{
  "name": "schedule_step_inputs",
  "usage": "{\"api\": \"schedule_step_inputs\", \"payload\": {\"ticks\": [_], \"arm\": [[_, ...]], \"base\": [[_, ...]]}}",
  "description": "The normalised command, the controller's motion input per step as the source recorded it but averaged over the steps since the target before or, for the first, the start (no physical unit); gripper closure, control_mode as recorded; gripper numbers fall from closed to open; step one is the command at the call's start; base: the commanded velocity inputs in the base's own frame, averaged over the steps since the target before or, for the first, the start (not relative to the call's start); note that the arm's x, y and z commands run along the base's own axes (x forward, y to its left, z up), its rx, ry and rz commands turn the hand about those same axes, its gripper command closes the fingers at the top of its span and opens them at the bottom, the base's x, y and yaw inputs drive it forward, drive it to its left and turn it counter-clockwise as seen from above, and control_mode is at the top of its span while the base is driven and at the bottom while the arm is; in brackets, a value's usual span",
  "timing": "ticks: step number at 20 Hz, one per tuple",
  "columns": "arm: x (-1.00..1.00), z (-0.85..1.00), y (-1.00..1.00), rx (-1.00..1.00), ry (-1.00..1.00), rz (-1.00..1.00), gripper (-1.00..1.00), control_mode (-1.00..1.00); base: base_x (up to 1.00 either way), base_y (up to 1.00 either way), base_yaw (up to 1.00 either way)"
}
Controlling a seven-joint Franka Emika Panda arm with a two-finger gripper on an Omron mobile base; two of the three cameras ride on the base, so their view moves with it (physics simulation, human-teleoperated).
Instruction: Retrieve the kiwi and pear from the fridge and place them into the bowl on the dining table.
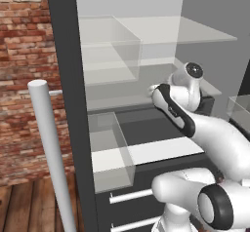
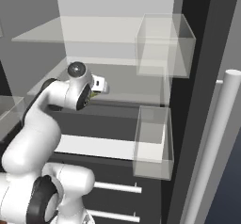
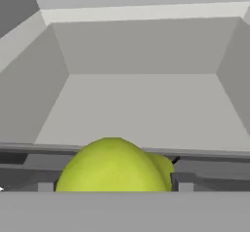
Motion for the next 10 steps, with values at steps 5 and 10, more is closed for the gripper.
{"api": "schedule_step_inputs", "payload": {"ticks": [5, 10], "arm": [[-1.0, 0.04, -0.05, 0.0, -0.03, 0.19, 1.0, -1.0], [-1.0, 0.43, -0.06, 0.0, -0.15, 0.13, 1.0, -1.0]], "base": [[0.0, 0.0, 0.0], [0.0, 0.0, 0.0]]}}
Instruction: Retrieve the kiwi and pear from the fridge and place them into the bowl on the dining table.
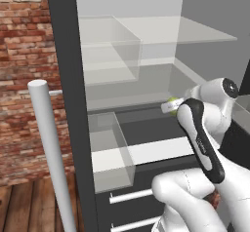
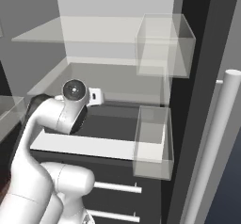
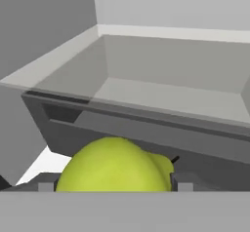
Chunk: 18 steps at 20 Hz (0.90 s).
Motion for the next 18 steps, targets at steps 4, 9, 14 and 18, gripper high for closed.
{"api": "schedule_step_inputs", "payload": {"ticks": [4, 9, 14, 18], "arm": [[-0.93, 0.56, -0.01, 0.0, -0.18, 0.09, 1.0, -1.0], [-0.95, 0.34, -0.01, 0.0, -0.18, 0.05, 1.0, -1.0], [-0.57, 0.24, 0.0, 0.0, -0.13, 0.01, 1.0, -1.0], [-0.26, 0.33, 0.0, 0.0, -0.06, 0.01, 1.0, -1.0]], "base": [[0.0, 0.0, 0.0], [0.0, 0.0, 0.0], [0.0, 0.0, 0.0], [0.0, 0.0, 0.0]]}}
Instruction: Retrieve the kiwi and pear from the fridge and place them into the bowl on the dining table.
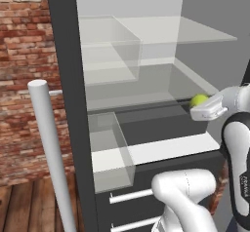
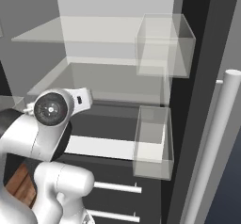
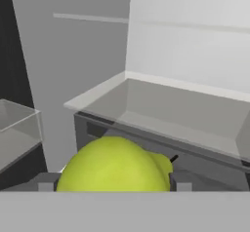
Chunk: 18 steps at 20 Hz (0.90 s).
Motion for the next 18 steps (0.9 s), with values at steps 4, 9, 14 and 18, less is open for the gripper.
{"api": "schedule_step_inputs", "payload": {"ticks": [4, 9, 14, 18], "arm": [[-0.1, 0.41, 0.0, 0.0, -0.06, 0.04, 1.0, -1.0], [-0.05, 0.42, 0.0, 0.0, -0.07, 0.04, 1.0, -1.0], [-0.24, 0.06, 0.0, 0.0, -0.1, 0.01, 1.0, -1.0], [-0.74, 0.05, 0.0, -0.04, -0.2, 0.01, 1.0, -1.0]], "base": [[0.0, 0.0, 0.0], [0.0, 0.0, 0.0], [0.0, 0.0, 0.0], [0.0, 0.0, 0.0]]}}
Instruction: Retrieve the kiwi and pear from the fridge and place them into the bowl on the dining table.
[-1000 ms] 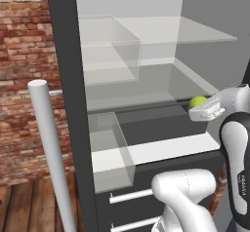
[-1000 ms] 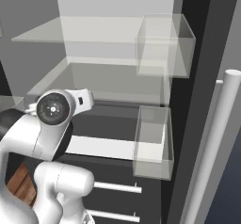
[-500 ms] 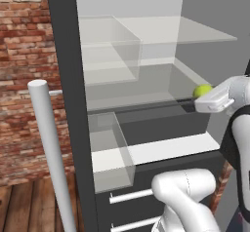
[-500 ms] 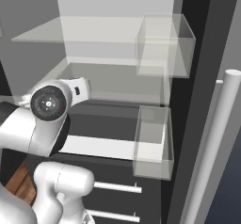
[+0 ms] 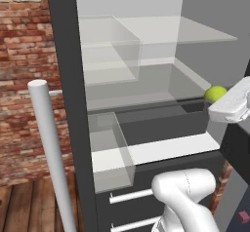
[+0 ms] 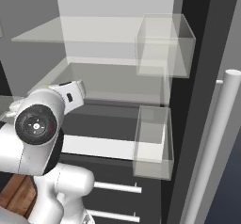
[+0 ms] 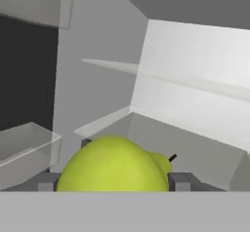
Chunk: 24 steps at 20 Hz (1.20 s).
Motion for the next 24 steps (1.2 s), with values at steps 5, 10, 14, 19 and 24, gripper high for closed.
{"api": "schedule_step_inputs", "payload": {"ticks": [5, 10, 14, 19, 24], "arm": [[-0.24, 0.03, 0.01, -0.02, -0.11, 0.0, 1.0, -1.0], [0.19, 0.0, 0.0, 0.0, 0.0, 0.0, 1.0, 1.0], [0.0, 0.0, 0.0, 0.0, 0.0, 0.0, 1.0, 1.0], [0.0, 0.0, 0.0, 0.0, 0.0, 0.0, 1.0, 1.0], [0.0, 0.0, 0.0, 0.0, 0.0, 0.0, 1.0, 1.0]], "base": [[0.0, 0.0, 0.0], [0.1, 0.0, 0.0], [-0.02, 0.0, 0.0], [-0.51, 0.0, 0.0], [-0.82, 0.0, 0.02]]}}
